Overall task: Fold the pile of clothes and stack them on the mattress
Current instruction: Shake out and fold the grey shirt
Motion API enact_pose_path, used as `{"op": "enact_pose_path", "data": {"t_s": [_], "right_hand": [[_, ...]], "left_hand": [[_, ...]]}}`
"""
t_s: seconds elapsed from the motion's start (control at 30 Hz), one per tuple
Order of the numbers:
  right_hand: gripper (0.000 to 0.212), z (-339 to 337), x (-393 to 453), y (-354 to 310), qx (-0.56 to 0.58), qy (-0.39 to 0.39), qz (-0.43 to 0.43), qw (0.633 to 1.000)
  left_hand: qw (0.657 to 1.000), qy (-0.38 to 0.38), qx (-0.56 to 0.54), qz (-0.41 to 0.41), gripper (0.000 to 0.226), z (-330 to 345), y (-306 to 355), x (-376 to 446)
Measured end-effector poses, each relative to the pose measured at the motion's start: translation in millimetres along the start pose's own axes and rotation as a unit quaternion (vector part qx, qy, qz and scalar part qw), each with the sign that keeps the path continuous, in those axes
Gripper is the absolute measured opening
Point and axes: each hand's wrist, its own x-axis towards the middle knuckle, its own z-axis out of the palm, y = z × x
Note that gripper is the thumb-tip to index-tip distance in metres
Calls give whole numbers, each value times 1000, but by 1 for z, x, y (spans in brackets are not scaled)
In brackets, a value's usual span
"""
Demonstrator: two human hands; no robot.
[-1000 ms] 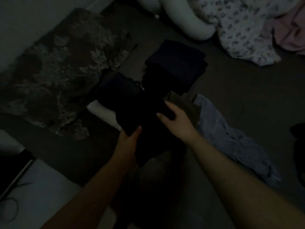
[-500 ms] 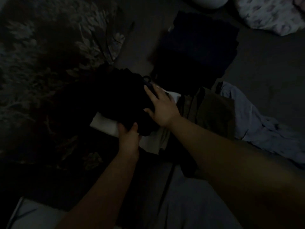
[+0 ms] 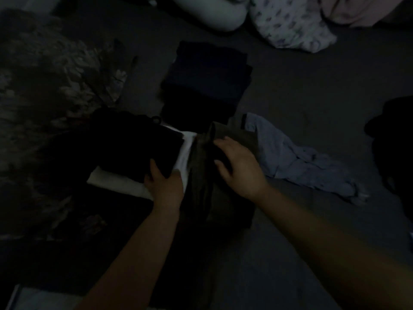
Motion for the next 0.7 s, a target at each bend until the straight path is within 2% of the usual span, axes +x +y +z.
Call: {"op": "enact_pose_path", "data": {"t_s": [0.07,0.13,0.2,0.27,0.37,0.47,0.5,0.57,0.6,0.7], "right_hand": [[51,-28,-41,51,4,21,85,996],[46,-48,-80,102,-27,24,195,980],[47,-71,-123,158,-70,-15,290,954],[56,-83,-140,196,-97,-67,343,932],[76,-106,-146,252,-42,-96,387,916],[95,-112,-135,290,121,-111,343,925],[94,-110,-137,298,130,-136,330,925],[73,-102,-151,305,53,-180,347,919],[62,-97,-164,305,-11,-178,356,917],[41,-89,-218,280,-141,-124,306,933]], "left_hand": [[989,7,38,144,61,32,10,-47],[972,-32,67,222,53,63,8,-79],[967,-73,102,222,42,106,-3,-109],[961,-121,121,218,35,135,-15,-121],[946,-161,166,226,31,187,-42,-134],[956,-170,171,169,27,225,-80,-132],[961,-173,170,131,28,235,-96,-130],[971,-180,157,28,35,249,-125,-131],[972,-179,153,-16,41,255,-139,-133],[974,-159,151,-48,53,271,-159,-146]]}}
